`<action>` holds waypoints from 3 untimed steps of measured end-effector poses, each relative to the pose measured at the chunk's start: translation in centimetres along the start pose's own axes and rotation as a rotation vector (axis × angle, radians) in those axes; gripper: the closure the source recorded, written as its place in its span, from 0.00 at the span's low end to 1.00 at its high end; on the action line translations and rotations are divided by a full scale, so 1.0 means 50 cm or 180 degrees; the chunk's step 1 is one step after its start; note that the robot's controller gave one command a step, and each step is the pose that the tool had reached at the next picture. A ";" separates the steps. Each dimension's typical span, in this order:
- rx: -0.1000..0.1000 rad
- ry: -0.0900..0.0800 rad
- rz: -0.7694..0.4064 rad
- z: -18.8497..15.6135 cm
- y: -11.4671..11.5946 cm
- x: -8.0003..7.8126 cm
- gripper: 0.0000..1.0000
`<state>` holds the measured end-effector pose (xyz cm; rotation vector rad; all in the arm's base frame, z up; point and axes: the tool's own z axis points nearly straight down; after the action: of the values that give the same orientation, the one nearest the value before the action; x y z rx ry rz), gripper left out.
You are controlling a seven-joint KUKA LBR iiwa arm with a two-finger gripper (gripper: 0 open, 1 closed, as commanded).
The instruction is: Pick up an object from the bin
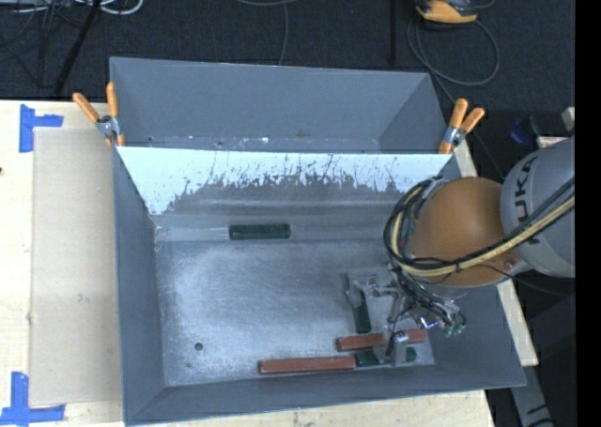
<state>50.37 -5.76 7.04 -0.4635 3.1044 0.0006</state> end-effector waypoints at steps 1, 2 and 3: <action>-0.0005 0.0004 -0.0660 -0.007 -0.105 -0.112 0.00; -0.0019 0.0027 -0.0644 -0.006 -0.104 -0.108 1.00; -0.0008 0.0012 -0.0639 -0.007 -0.107 -0.109 0.00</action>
Offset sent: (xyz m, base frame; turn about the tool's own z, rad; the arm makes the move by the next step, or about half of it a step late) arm 0.0679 -0.0348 0.0038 -0.2095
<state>57.14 -9.29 7.38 -0.7732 3.0462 0.0030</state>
